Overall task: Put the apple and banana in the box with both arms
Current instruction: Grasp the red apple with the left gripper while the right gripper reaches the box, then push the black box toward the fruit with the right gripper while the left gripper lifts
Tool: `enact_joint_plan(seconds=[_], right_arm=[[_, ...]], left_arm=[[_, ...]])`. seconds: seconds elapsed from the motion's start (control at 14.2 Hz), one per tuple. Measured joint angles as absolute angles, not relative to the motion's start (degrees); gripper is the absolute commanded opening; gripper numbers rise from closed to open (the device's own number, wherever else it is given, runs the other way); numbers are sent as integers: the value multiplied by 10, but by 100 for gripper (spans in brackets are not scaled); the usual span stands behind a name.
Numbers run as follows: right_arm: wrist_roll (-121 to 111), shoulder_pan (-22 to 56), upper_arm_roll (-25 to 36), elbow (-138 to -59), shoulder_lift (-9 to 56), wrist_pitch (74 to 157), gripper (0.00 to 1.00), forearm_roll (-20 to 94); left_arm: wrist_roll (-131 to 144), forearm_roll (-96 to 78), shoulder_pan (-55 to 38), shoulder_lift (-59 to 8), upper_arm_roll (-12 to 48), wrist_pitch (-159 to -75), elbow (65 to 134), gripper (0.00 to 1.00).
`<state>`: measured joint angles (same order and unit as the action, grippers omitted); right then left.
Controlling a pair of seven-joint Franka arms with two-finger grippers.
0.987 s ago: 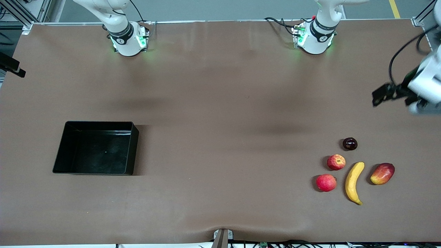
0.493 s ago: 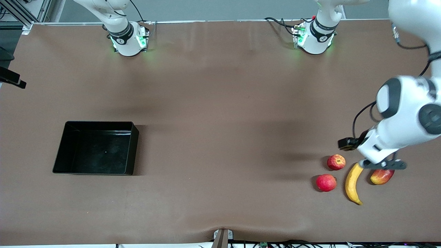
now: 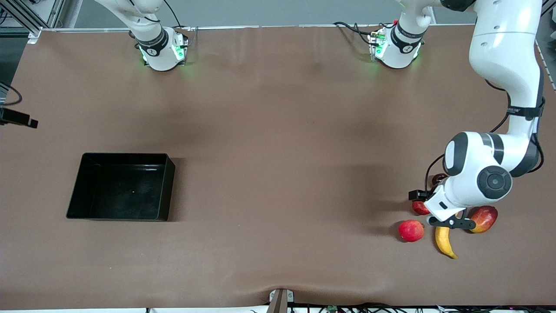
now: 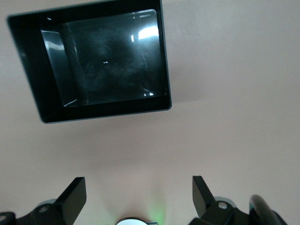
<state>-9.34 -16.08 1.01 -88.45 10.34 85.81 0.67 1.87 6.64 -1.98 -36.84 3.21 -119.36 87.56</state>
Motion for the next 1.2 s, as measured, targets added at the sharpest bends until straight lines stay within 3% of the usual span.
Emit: enact_joint_plan(seconds=[0.28,0.7,0.78,0.85,0.99,1.06,1.13,1.2], right_arm=[[-96,-161,9,-885,193,949,100,7],[-153,-162,9,-892,277,1077,100,7],[-157,-163,9,-893,291,1094,100,7],[-161,-165,10,-894,305,1109,100,7],[-167,-167,10,-895,329,1137,100,7],[-171,-168,10,-895,340,1149,100,7],[-174,-169,10,-896,350,1157,96,7],[-175,-171,10,-897,358,1162,79,7]], left_arm=[[4,67,-17,-396,30,-1218,875,100],[-17,67,-2,-418,26,-1248,874,100],[-22,67,1,-422,26,-1250,874,93],[-25,67,3,-425,26,-1252,874,78],[-27,67,4,-431,26,-1256,874,35],[-27,67,4,-433,26,-1257,874,9],[-27,67,4,-434,27,-1258,873,0],[-27,67,4,-433,27,-1257,871,0]])
